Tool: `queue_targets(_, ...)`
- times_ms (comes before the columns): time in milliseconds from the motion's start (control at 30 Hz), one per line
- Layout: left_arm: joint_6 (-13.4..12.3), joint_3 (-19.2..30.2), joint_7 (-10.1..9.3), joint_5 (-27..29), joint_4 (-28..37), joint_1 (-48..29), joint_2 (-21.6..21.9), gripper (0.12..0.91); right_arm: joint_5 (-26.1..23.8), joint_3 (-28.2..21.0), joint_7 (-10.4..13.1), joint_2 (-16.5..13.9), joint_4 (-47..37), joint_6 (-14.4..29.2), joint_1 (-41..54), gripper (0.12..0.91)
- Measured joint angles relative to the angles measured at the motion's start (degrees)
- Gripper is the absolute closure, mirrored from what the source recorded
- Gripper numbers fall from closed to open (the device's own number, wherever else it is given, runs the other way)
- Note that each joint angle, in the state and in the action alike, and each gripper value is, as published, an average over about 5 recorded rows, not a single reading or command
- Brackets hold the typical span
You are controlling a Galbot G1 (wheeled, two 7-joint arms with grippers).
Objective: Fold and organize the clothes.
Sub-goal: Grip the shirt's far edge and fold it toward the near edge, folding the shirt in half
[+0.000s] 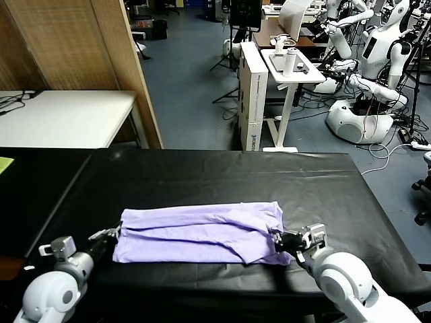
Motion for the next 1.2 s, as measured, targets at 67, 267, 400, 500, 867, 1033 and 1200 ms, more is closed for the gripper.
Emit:
queue_targets(67, 0.0, 0.0, -0.13, 0.2, -0.4, 0.4, -0.2, 0.884, 0.0, 0.1, 0.0, -0.1, 0.2, 0.0, -0.1, 0.885)
queue_targets(267, 0.4, -0.5, -0.63, 0.4, -1.9, 1.2, -0.6, 0.884, 0.0, 0.3, 0.0, -0.3, 0.3, 0.0, -0.3, 0.885)
queue_targets(400, 0.5, -0.9, -0.8, 0.3, -2.5, 1.4, -0.7, 0.884, -0.1, 0.4, 0.1, -0.5, 0.1, 0.0, -0.4, 0.885)
queue_targets(500, 0.5, -1.3, -0.93, 0.3, -2.7, 1.8, -0.7, 0.884, 0.0, 0.4, 0.1, -0.6, 0.0, 0.0, -0.3, 0.885)
queue_targets(867, 0.5, -2.5, -1.83, 0.3, -4.9, 4.1, -1.8, 0.884, 0.0, 0.6, 0.1, -0.7, -0.3, 0.0, -0.2, 0.885)
queue_targets(1033, 0.5, -2.4, -2.22, 0.9, -6.1, 4.9, -2.8, 0.884, 0.1, 0.8, 0.0, -0.7, -0.3, 0.0, -0.3, 0.885)
queue_targets(1200, 0.4, -2.3, -2.23, 1.6, -5.8, 5.3, -3.4, 0.882, 0.9, 1.3, -0.1, -1.1, 0.6, 0.0, -0.6, 0.874)
